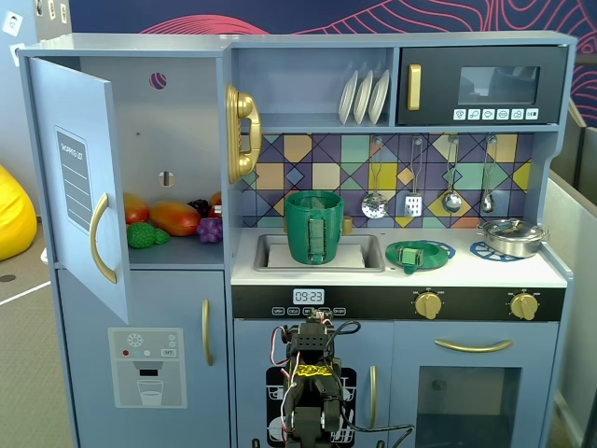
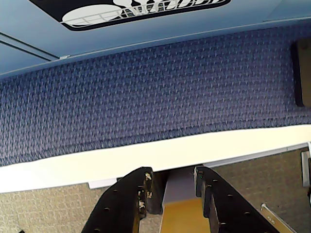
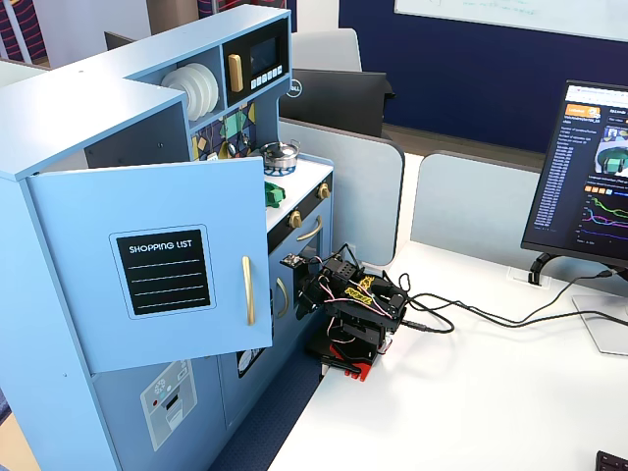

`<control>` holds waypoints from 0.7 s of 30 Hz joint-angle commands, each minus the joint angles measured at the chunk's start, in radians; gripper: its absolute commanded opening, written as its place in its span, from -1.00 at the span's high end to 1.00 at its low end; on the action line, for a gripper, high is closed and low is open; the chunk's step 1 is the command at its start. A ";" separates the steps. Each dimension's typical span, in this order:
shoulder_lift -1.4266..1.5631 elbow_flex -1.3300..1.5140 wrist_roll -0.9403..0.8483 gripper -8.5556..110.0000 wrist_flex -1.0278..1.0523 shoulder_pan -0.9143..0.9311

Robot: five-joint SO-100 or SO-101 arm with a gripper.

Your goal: Pick up the lid from the counter and put it on the green recipient

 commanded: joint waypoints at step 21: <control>-0.249 -0.295 0.052 0.86 -0.201 0.187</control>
